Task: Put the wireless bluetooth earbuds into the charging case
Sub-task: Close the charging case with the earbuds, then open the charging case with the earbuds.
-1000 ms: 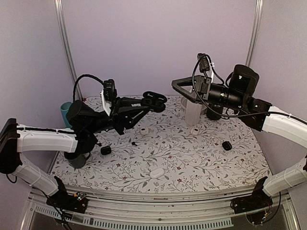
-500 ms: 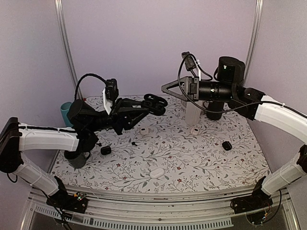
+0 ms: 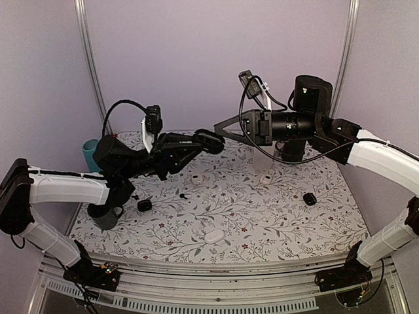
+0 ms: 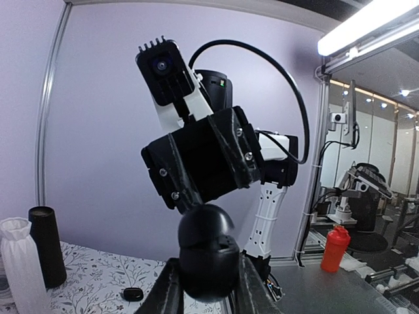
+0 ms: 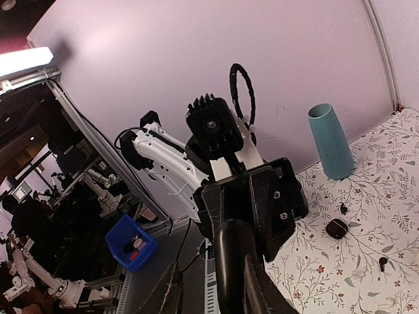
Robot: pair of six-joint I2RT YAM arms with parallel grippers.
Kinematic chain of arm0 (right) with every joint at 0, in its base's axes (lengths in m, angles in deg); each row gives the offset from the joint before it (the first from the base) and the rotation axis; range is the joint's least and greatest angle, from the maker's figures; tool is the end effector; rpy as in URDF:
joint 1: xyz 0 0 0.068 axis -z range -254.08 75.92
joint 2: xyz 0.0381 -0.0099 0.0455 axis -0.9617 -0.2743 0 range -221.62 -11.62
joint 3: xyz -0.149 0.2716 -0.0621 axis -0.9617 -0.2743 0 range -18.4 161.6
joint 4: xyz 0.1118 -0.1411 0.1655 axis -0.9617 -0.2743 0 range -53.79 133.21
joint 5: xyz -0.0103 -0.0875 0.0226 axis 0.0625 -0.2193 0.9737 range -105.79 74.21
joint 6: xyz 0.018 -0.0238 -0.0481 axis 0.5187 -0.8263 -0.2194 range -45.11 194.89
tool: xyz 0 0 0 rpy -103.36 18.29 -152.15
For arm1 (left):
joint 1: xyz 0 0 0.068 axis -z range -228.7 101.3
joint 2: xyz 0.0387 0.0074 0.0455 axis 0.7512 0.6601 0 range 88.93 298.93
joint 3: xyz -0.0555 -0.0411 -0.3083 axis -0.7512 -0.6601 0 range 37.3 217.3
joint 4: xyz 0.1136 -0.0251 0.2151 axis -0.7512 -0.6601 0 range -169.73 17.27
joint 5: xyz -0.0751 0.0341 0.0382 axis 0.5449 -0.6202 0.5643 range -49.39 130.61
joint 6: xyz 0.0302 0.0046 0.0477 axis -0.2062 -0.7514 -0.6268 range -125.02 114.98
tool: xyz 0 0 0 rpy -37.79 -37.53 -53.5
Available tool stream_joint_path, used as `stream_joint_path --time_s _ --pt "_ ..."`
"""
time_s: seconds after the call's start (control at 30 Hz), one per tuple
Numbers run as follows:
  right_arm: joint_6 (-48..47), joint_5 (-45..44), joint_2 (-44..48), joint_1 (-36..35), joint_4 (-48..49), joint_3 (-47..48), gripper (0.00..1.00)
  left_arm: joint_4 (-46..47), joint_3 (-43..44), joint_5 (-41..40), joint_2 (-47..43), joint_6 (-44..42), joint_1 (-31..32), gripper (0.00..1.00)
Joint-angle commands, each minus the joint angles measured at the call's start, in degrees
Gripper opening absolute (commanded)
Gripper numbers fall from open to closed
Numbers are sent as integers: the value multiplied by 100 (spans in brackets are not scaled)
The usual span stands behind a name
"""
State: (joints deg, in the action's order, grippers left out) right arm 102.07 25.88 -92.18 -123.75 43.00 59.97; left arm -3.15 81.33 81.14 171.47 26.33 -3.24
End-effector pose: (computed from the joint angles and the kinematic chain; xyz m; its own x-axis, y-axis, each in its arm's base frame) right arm 0.1753 0.2472 0.4648 -0.4806 -0.0389 -0.8761 -0.8766 -0.0059 0.4812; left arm 0.1808 -0.2204 0.3785 -0.1759 -0.3851 -0.9060 0.9844 -0.0747 -0.1593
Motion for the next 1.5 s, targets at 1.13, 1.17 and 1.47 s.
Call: stream_joint_path --time_s 1.13,1.17,1.47 --pt "-852 -1696 420 -292 -1167 224 35 -149 -1 190 -24 100 -198 0" --pt "-828 -1691 437 -249 -1160 199 36 -93 -22 245 -31 113 -199 0" --pt "-823 -1232 503 -188 -1081 162 36 -288 -69 271 -102 89 -214 0"
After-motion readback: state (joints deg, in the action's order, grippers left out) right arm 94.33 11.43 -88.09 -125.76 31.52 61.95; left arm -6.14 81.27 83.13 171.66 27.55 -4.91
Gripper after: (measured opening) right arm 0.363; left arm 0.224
